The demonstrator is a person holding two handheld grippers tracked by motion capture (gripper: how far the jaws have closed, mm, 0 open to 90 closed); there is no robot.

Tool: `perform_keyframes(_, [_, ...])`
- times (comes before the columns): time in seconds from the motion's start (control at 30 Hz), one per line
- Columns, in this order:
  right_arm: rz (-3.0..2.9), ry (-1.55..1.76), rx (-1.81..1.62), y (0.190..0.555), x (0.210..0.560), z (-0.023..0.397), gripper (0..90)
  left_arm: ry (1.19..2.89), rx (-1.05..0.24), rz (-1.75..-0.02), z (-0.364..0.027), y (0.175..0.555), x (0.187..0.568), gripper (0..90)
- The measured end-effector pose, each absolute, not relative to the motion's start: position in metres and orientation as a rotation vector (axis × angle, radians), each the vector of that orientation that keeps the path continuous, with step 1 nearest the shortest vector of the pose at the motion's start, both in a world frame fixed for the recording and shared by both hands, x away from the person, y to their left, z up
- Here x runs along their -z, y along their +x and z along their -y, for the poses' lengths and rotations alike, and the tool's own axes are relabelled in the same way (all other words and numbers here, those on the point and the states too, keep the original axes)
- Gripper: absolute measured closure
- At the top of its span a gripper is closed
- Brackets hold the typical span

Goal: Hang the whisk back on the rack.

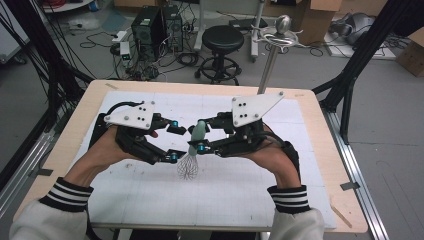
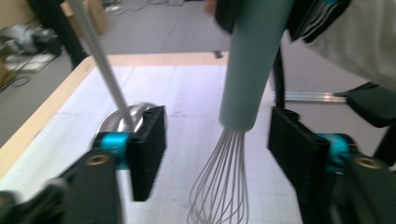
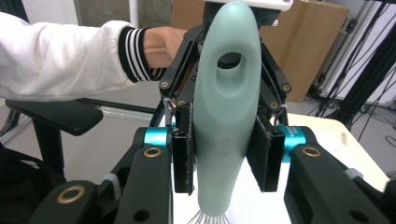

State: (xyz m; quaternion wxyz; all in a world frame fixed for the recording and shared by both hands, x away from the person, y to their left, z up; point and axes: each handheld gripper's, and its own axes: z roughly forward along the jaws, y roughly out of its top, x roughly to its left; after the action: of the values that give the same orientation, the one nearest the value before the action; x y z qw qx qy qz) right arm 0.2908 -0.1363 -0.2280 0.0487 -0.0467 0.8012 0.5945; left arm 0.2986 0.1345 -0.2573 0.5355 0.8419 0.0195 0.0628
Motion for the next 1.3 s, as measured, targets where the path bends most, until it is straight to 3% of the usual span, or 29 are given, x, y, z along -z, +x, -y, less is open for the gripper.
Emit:
perform_keyframes(0.3, [-2.451, -0.054, -1.799, 0.291, 0.228, 0.15, 66.0, 2.001, -0.228, -0.159, -0.146, 0.295, 0.27, 5.3])
perform_keyframes(0.37, [-2.45, -0.025, -1.791, 0.291, 0.228, 0.154, 66.0, 2.002, -0.237, -0.173, -0.15, 0.294, 0.272, 2.1])
perform_keyframes(1.3, [-2.44, 0.397, -1.648, 0.302, 0.224, 0.222, 66.0, 1.963, -0.347, -0.34, -0.215, 0.281, 0.312, 1.7])
